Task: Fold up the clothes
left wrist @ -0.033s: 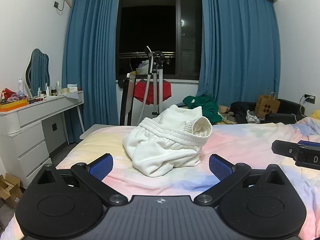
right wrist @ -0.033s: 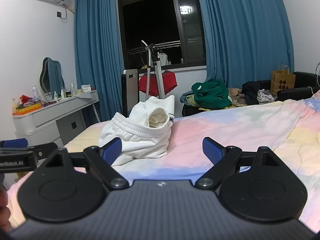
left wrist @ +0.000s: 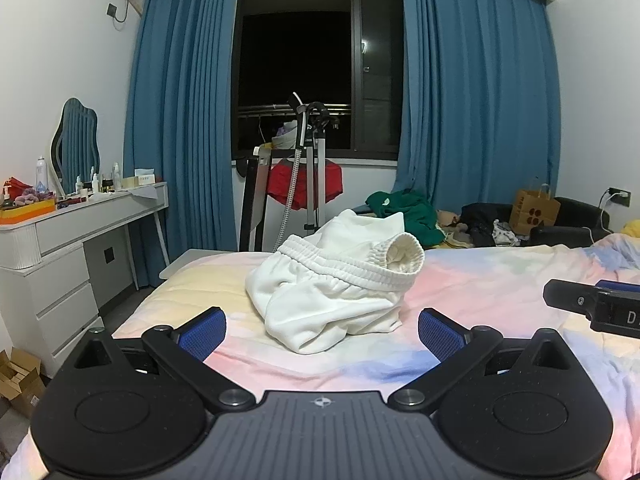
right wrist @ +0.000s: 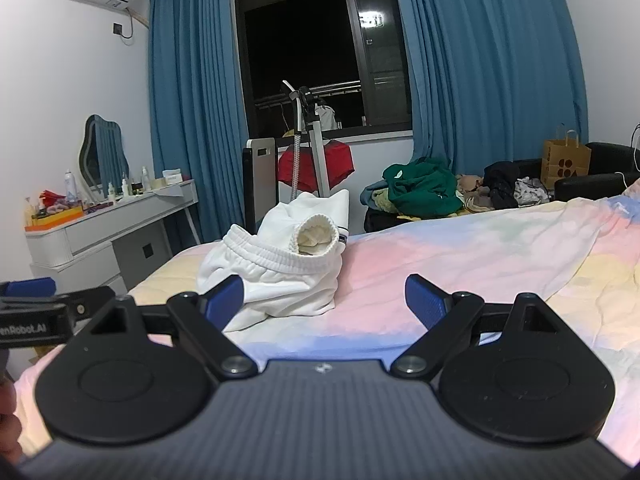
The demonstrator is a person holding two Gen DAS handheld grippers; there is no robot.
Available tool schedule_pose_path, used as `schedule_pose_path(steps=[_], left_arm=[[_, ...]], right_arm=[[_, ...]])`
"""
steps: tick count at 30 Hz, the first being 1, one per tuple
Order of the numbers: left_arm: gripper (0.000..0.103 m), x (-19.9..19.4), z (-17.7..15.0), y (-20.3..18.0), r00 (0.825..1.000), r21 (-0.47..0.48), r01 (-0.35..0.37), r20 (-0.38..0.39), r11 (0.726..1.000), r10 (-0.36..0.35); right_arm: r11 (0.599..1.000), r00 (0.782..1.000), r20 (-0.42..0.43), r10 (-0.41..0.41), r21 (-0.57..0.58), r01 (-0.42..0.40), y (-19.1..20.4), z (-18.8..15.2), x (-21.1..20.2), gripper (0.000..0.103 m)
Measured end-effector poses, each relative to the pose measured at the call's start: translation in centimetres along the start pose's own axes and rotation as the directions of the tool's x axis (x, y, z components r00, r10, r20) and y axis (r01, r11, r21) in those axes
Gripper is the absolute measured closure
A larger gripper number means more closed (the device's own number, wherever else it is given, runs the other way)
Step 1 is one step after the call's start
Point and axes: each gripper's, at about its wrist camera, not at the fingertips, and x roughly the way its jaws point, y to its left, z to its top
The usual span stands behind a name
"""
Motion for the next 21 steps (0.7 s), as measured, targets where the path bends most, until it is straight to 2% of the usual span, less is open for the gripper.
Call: schedule_pose_path(steps=[7,13,21], left_arm=[[0.000,-0.1,-0.5,-0.6,1.000,0.017,-0.004,-0.006,1.000,0.005],[0.000,0.2,-0.5,0.2,0.999,-0.020,0.021,-0.029,1.000,-0.022],[0.000,0.7,-0.7,0.3,0.999,-0.022,0.018,-0.040,1.000,-0.019]], right_arm=[[1.000,1.000,-0.003,0.004,-0.004,-0.004,-0.3,0.1,0.0,0.014],[1.000,1.000,-0.002,-0.010,-0.017,0.010,0.1,-0.4,0.3,0.014],[1.000,1.000,0.001,-0.006,-0.016,0.006,-0.3,-0.5,0.3,0.014]])
